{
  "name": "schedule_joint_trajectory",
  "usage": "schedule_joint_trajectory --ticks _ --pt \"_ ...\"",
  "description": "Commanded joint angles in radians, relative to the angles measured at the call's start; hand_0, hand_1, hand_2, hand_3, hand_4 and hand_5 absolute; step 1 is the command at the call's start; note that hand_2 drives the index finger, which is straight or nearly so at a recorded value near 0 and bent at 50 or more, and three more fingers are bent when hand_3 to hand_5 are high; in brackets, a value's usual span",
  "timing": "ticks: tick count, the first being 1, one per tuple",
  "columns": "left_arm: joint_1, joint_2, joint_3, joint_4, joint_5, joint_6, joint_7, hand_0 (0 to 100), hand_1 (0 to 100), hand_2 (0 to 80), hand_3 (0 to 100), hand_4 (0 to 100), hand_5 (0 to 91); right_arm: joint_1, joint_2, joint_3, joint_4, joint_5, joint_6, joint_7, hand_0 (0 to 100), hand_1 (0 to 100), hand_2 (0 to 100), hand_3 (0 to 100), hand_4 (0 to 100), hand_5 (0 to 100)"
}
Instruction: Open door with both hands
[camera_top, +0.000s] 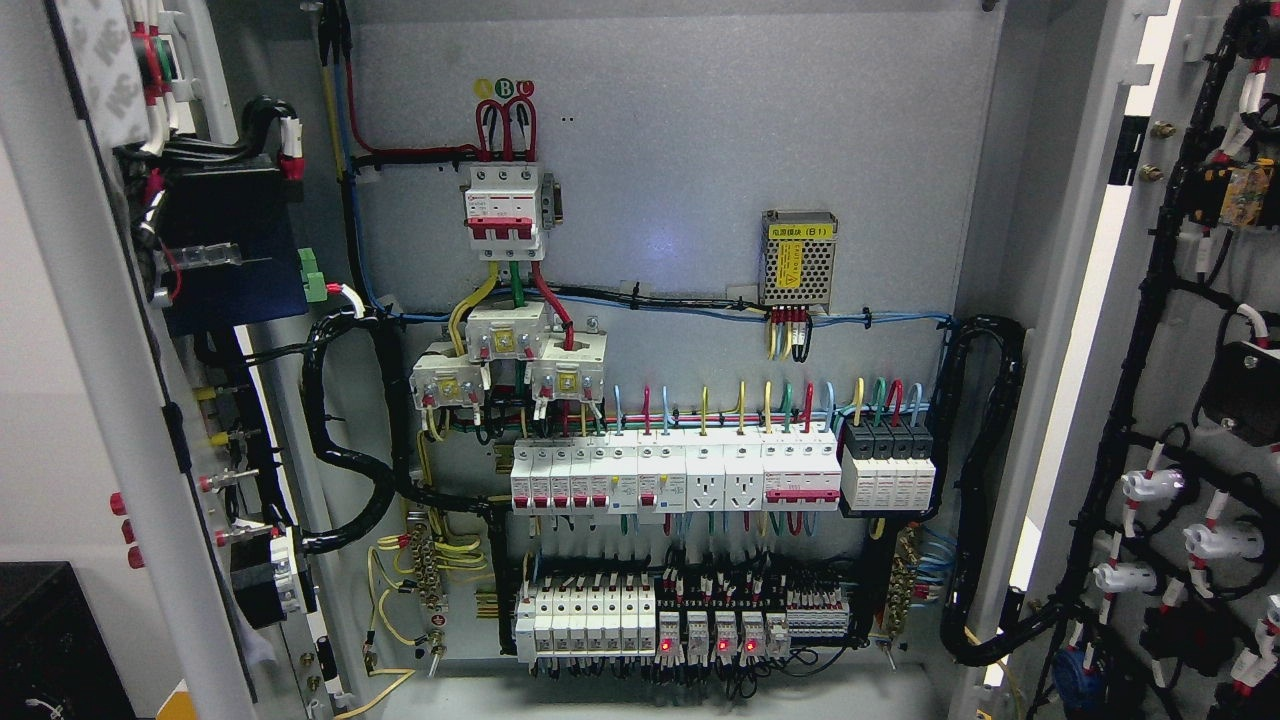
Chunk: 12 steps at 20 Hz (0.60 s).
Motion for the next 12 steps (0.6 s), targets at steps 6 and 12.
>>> schedule_joint_trajectory --ticks 6,12 --pt "0.127 0.025 -0.037 -0.339 0.000 0.000 -0.001 0 0 0.0 0 0 0.0 -0.015 0.097 0.062 0.086 0.025 -0.004 0.000 19 0 0 0 0 0" --pt "0.216 0.058 -0.132 -0.548 0.000 0.000 -0.001 0 0 0.0 0 0 0.0 -0.017 0.097 0.060 0.085 0.025 -0.004 -0.002 19 0 0 0 0 0"
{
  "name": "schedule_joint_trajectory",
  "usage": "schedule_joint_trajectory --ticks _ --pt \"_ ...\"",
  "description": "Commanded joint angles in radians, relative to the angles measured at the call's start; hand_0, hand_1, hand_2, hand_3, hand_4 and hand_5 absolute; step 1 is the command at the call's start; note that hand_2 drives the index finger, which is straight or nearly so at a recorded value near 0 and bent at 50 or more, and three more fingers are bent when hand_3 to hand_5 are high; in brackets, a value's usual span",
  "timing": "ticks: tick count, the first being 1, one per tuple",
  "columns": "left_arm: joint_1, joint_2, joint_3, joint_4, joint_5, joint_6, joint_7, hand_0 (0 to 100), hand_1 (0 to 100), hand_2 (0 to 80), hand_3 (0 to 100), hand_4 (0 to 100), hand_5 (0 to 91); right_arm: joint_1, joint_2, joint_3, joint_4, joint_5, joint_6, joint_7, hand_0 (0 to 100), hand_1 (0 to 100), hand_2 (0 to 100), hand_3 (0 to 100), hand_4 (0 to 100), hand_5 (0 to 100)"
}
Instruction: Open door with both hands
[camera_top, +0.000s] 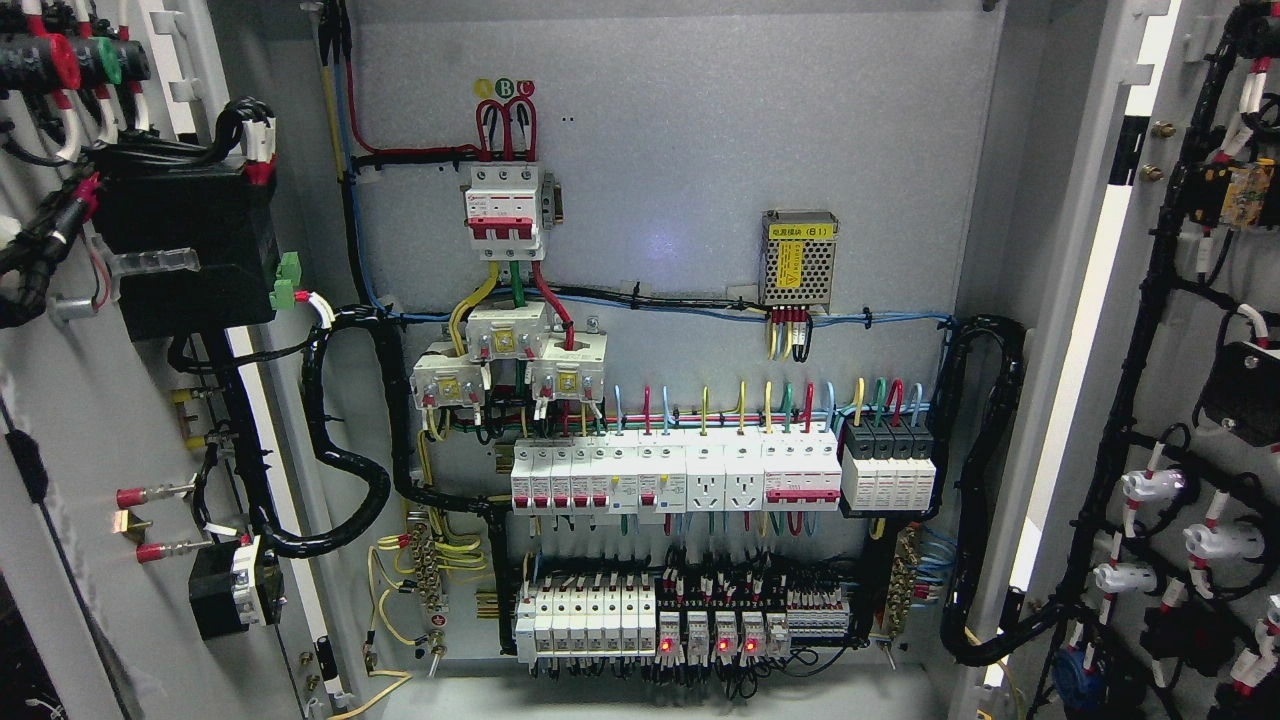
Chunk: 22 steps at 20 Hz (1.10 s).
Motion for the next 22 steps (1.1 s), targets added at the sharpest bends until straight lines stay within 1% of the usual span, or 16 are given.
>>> schedule_joint_trajectory --ticks 1,4,7,10,11,14,16,18,19,21,22 --pt "0.095 0.045 -0.106 -0.343 0.000 0.000 -0.001 0 0 0.0 0 0 0.0 -0.003 0.038 0.019 0.030 0.003 0.000 -0.001 19 0 0 0 0 0" --pt "0.144 0.069 -0.137 -0.452 0.001 0.000 -0.001 0 0 0.0 0 0 0.0 -0.003 0.037 0.019 0.031 0.009 0.001 -0.001 19 0 0 0 0 0" --pt "0.181 0.091 -0.179 -0.538 0.001 0.000 -0.001 0 0 0.0 0 0 0.0 -0.002 0.030 0.006 0.020 0.009 -0.002 0.001 19 0 0 0 0 0" --pt "0.233 0.121 -0.192 -0.652 0.003 0.000 -0.001 0 0 0.0 0 0 0.0 0.006 0.018 -0.043 0.020 0.006 -0.003 0.002 19 0 0 0 0 0" --pt "0.252 0.137 -0.215 -0.695 0.003 0.000 -0.001 0 0 0.0 0 0 0.0 0.009 0.007 -0.063 0.020 0.005 -0.003 0.003 19 0 0 0 0 0" --pt "0.304 0.200 -0.297 -0.839 0.003 0.000 -0.001 0 0 0.0 0 0 0.0 0.018 -0.042 -0.117 0.020 0.005 -0.005 0.004 19 0 0 0 0 0" --pt "0.351 0.244 -0.326 -0.946 0.003 0.000 -0.001 0 0 0.0 0 0 0.0 0.027 -0.074 -0.142 0.017 0.001 -0.006 0.004 19 0 0 0 0 0" --pt "0.387 0.273 -0.335 -1.041 0.003 0.000 -0.001 0 0 0.0 0 0 0.0 0.046 -0.112 -0.163 -0.010 0.001 -0.006 0.004 19 0 0 0 0 0" --pt "0.405 0.281 -0.337 -1.089 0.003 0.000 -0.001 0 0 0.0 0 0 0.0 0.059 -0.134 -0.184 -0.035 0.001 -0.008 0.004 19 0 0 0 0 0" --pt "0.431 0.295 -0.335 -1.176 0.003 -0.003 -0.001 0 0 0.0 0 0 0.0 0.095 -0.164 -0.233 -0.097 0.001 -0.008 0.004 19 0 0 0 0 0" --pt "0.440 0.301 -0.335 -1.216 0.003 -0.013 -0.001 0 0 0.0 0 0 0.0 0.111 -0.172 -0.255 -0.122 0.001 -0.008 0.003 19 0 0 0 0 0"
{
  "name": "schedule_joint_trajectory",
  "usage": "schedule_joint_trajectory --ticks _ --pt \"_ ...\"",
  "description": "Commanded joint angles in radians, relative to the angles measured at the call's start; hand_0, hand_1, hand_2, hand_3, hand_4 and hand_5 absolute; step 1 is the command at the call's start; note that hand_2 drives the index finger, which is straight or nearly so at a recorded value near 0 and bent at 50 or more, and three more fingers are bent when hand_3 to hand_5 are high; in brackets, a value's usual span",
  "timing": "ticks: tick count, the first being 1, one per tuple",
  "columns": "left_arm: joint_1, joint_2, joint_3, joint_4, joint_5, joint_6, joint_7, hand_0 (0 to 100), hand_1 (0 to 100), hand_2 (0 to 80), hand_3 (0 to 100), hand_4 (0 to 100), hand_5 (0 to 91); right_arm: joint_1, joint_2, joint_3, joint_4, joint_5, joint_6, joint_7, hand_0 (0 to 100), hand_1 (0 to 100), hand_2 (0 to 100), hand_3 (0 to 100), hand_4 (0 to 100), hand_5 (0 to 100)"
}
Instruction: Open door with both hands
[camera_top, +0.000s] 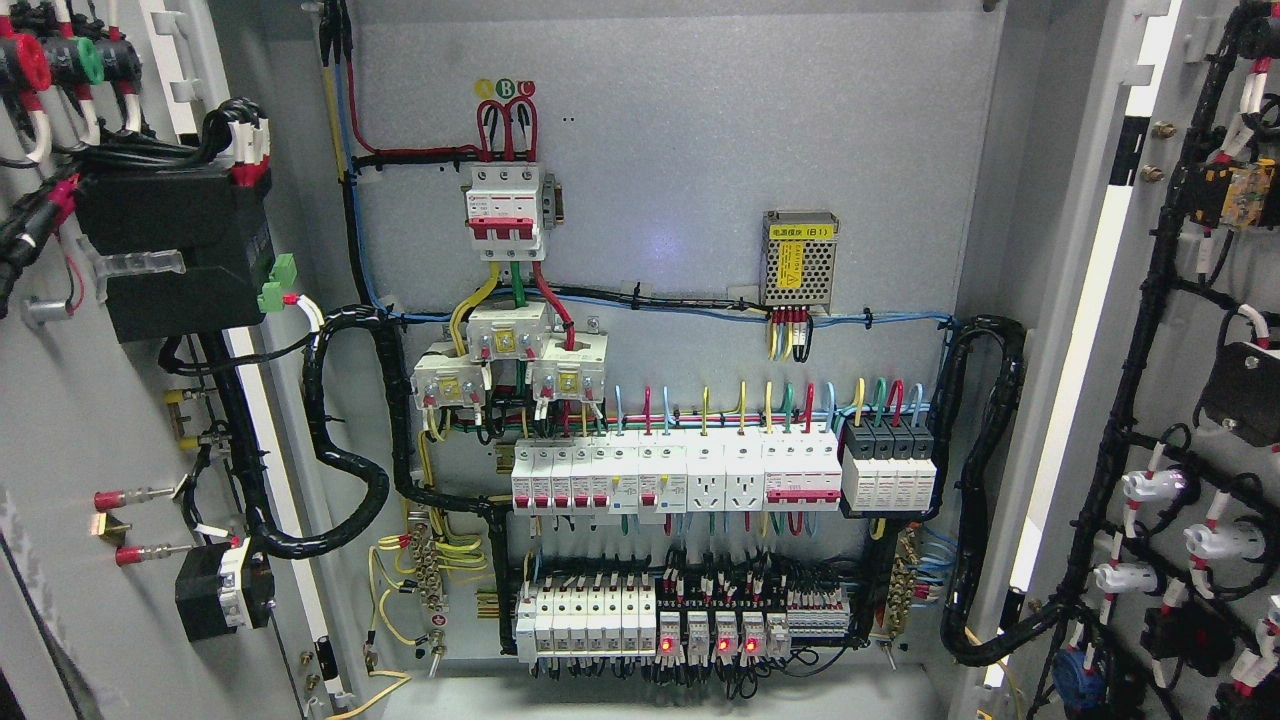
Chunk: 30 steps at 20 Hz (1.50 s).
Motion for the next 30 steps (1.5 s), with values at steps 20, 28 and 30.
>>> schedule_joint_trajectory --ticks 20,28,30 --pt "0.076 0.208 -0.156 -0.823 0.003 -0.182 0.004 0 0 0.0 0 0 0.0 0.445 -0.187 -0.284 -0.464 -0.001 -0.263 -0.359 19 0 0 0 0 0" --pt "0.073 0.257 -0.158 -0.900 0.002 -0.379 0.004 0 0 0.0 0 0 0.0 0.521 -0.223 -0.325 -0.464 -0.003 -0.335 -0.557 19 0 0 0 0 0" --pt "0.070 0.257 -0.159 -0.912 0.002 -0.419 0.004 0 0 0.0 0 0 0.0 0.544 -0.223 -0.338 -0.464 -0.001 -0.352 -0.556 19 0 0 0 0 0"
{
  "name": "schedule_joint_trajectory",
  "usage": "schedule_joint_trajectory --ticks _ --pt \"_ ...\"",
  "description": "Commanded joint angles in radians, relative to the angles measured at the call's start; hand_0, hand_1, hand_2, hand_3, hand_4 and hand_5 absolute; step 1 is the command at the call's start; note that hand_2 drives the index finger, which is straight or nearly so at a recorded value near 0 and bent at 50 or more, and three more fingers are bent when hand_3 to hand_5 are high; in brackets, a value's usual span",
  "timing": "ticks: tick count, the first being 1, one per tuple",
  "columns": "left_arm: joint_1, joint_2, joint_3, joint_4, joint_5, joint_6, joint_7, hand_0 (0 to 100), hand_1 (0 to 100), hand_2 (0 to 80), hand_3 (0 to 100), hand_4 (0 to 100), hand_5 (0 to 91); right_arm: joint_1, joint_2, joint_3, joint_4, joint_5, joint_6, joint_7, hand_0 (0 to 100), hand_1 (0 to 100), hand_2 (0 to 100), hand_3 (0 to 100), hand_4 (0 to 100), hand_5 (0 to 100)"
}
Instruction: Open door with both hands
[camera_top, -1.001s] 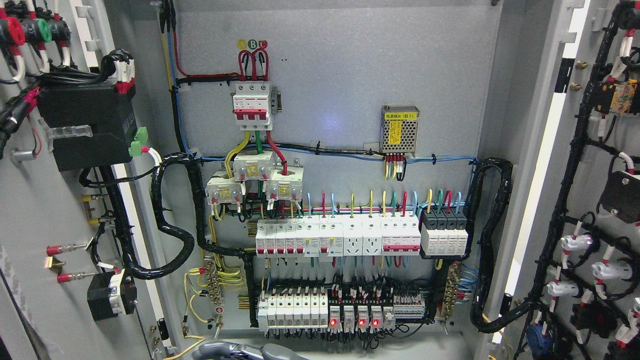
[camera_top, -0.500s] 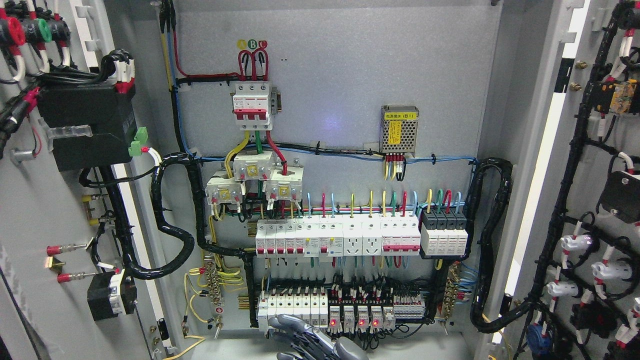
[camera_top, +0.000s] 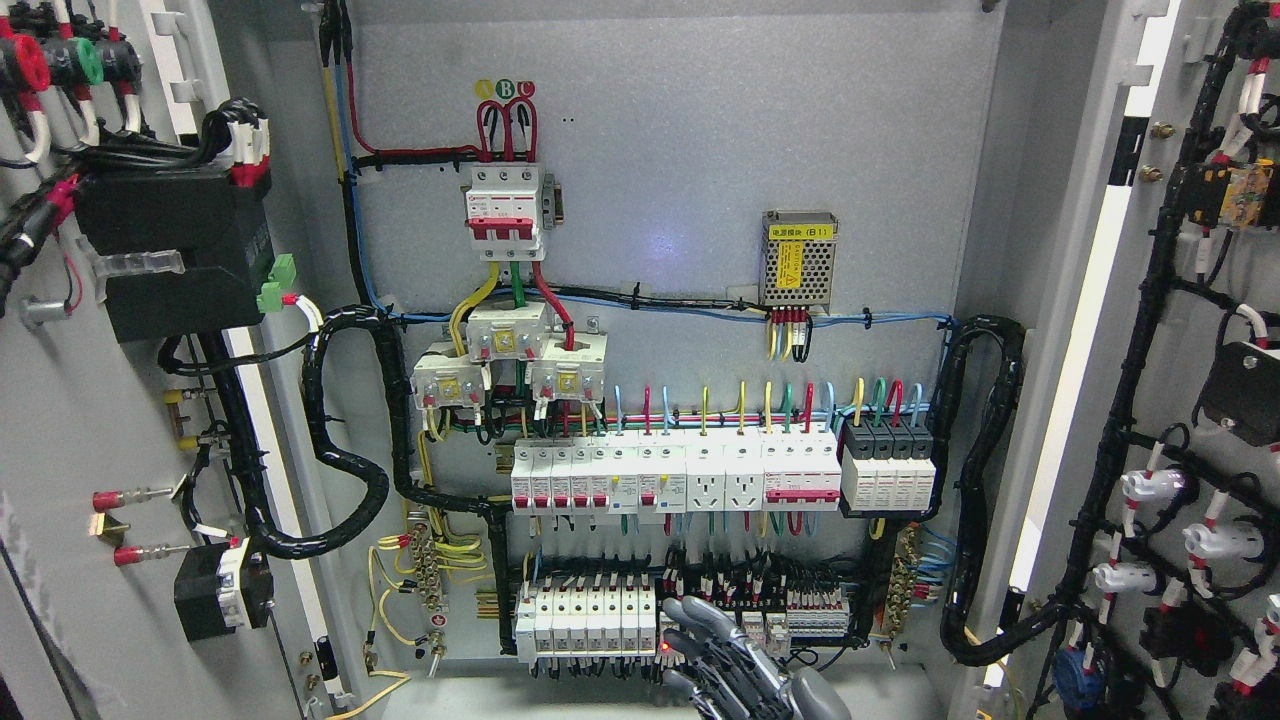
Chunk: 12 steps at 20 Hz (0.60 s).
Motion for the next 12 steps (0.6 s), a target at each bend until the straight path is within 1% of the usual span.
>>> schedule_joint_trajectory --ticks 1,4,5,7,9,12 --pt "-0.010 0.059 -0.026 -0.151 0.000 -0.074 0.000 0 0 0.0 0 0 0.0 0.074 -0.039 -0.070 -0.055 0.001 -0.045 -0.008 19 0 0 0 0 0" --pt "-0.033 0.061 -0.026 -0.171 0.000 -0.079 0.000 0 0 0.0 0 0 0.0 0.102 -0.042 -0.075 -0.055 0.003 -0.085 -0.007 19 0 0 0 0 0" --pt "-0.038 0.061 -0.026 -0.177 0.000 -0.082 0.000 0 0 0.0 0 0 0.0 0.112 -0.056 -0.086 -0.055 0.004 -0.098 -0.005 19 0 0 0 0 0" --pt "-0.044 0.059 -0.026 -0.191 0.000 -0.082 0.001 0 0 0.0 0 0 0.0 0.138 -0.083 -0.129 -0.052 0.004 -0.112 -0.004 19 0 0 0 0 0" --pt "-0.055 0.053 -0.026 -0.200 0.000 -0.082 0.001 0 0 0.0 0 0 0.0 0.154 -0.086 -0.152 -0.053 0.004 -0.120 0.003 19 0 0 0 0 0" --pt "-0.082 0.043 -0.026 -0.214 -0.002 -0.080 0.001 0 0 0.0 0 0 0.0 0.175 -0.088 -0.196 -0.053 0.006 -0.163 0.032 19 0 0 0 0 0"
